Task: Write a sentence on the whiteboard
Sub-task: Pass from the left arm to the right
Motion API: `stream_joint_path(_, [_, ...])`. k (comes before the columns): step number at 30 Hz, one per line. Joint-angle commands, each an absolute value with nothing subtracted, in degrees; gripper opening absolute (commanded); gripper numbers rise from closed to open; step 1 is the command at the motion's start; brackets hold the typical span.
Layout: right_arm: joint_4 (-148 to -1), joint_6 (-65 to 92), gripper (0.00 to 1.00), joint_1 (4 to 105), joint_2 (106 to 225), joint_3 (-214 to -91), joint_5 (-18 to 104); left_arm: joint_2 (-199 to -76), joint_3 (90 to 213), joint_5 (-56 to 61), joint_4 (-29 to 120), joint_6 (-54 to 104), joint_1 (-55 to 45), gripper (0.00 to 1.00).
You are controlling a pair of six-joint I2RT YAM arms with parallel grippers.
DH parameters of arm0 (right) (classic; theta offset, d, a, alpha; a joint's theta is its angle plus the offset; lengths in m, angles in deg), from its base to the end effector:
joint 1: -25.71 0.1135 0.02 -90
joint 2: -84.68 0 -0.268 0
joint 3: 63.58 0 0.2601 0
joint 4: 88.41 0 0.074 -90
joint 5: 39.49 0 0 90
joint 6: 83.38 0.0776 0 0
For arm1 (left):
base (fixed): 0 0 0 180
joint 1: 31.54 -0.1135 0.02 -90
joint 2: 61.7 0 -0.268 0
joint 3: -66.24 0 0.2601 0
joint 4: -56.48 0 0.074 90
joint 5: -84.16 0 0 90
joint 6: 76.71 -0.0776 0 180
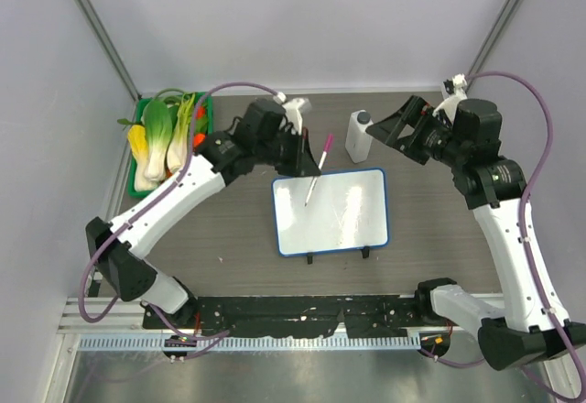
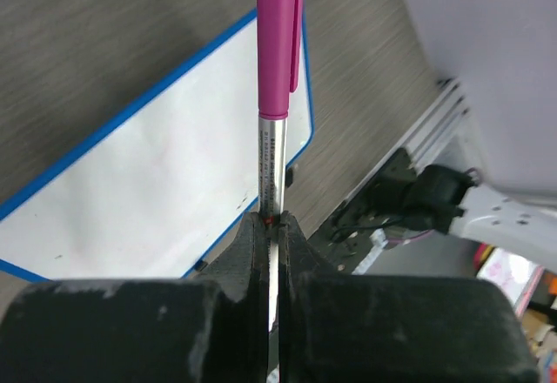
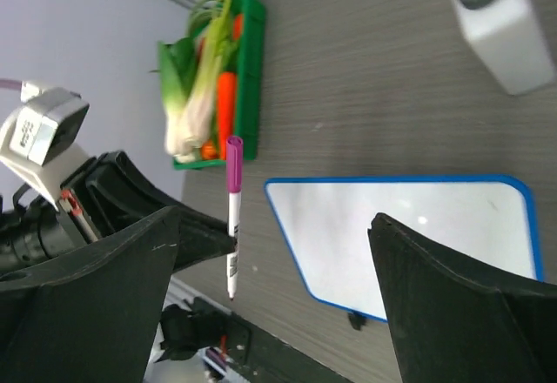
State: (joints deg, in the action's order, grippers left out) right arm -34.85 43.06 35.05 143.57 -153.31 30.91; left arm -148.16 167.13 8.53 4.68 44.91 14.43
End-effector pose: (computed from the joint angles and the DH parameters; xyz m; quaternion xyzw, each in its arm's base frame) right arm 0.2331 0.0647 0.4195 0.1005 0.8196 0.3429 0.4478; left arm 0.2460 -0.2822 0.3553 0.1661 0.8754 -0.3629 0.2726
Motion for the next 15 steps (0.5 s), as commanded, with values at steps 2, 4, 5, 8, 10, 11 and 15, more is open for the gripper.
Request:
stream_joint_path(2, [-48.86, 51.43, 0.91, 37.21, 148.73, -155.84, 17.29, -149.41, 175.46, 25.25, 5.95, 48.27, 8.02, 0.0])
stream_joint_path(4, [-50.98, 52.41, 0.89, 39.32, 150.93, -156.27, 17.19, -150.73, 176.87, 27.55, 7.45, 48.89, 7.13, 0.0])
stream_joint_path(5, [-51.6, 53.19, 0.88, 40.46, 151.73, -156.36, 17.02, -151.6, 177.4, 28.08, 7.89, 49.15, 6.87, 0.0])
stream_joint_path(8, [-54.93, 55.13, 0.8, 42.66, 155.85, -157.59, 15.97, -153.8, 179.86, 30.27, 8.34, 50.38, 6.16, 0.0])
stream_joint_path(10, [-56.61, 55.84, 0.78, 44.16, 157.53, -158.29, 15.7, -154.68, 181.18, 31.59, 8.07, 50.65, 6.16, 0.0])
stream_joint_path(11, [-56.88, 56.18, 0.76, 44.95, 158.15, -158.39, 15.79, -154.86, 181.1, 32.12, 8.07, 50.73, 6.16, 0.0])
stream_joint_path(15, [-57.85, 56.72, 0.63, 45.66, 159.56, -157.42, 15.7, -154.16, 179.52, 32.3, 8.6, 50.38, 6.08, 0.0])
